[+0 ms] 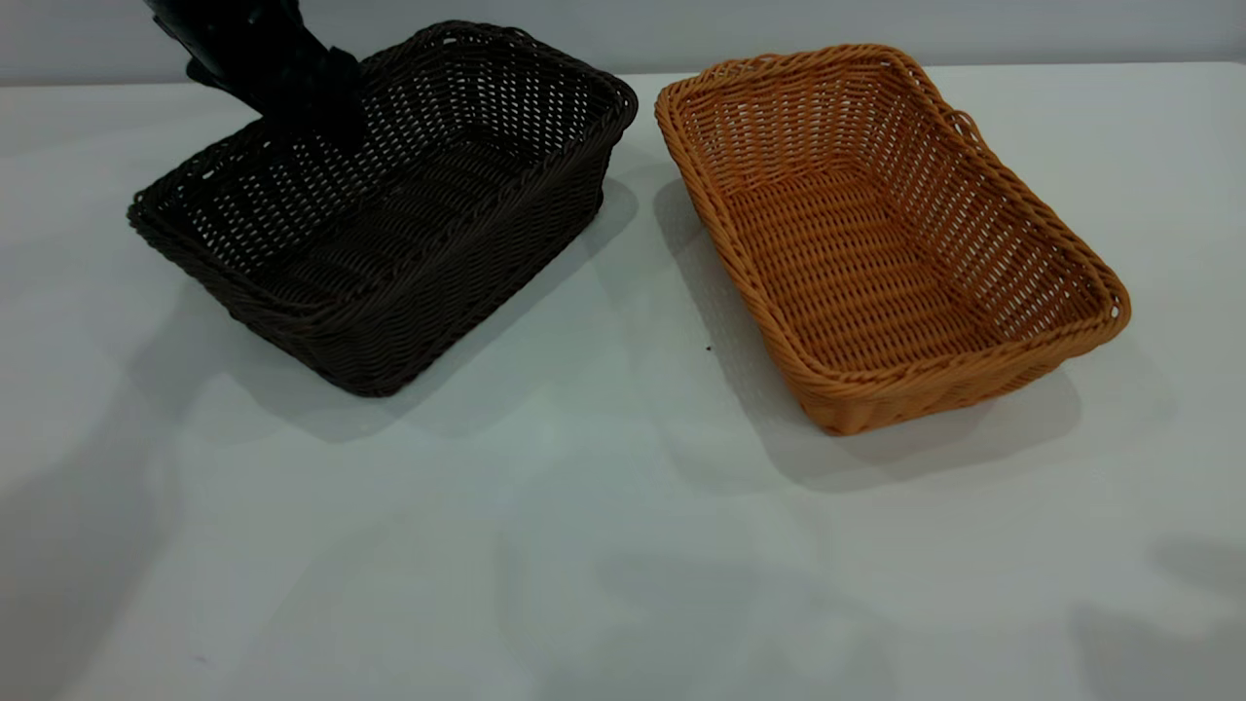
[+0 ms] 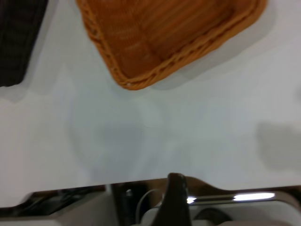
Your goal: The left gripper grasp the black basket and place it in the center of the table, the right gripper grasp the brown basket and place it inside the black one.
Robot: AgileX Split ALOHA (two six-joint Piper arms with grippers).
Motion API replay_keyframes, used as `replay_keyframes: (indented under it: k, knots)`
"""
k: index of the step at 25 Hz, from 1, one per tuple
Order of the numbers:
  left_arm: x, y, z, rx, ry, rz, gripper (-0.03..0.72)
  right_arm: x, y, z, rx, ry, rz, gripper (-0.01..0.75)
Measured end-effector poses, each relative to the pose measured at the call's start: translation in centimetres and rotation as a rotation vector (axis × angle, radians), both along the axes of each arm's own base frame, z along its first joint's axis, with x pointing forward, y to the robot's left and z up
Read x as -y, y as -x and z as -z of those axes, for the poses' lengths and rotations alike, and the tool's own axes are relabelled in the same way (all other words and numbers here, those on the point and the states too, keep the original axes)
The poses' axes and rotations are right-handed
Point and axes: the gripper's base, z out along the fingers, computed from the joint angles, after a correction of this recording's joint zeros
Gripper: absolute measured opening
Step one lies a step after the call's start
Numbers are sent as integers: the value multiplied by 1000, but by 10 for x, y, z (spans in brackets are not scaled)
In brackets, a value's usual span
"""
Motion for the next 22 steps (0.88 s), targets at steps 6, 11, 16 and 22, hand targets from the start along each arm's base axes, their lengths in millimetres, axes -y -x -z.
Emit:
replay_keyframes:
  k: [6,11,16,22]
  knots:
    - [0,-3,14,0,-6,1,265,-4,-23,19,-41,-87,11,591]
    - [0,-3,12,5,-3,15,81,-9,-43,38,-75,-187,19,591]
    - [1,-1,-16,-1,7,22,78,-12,-64,65,-114,-272,71,591]
    - [-11,1,-63,39,-24,54,76,-13,-84,100,-178,-365,191,591]
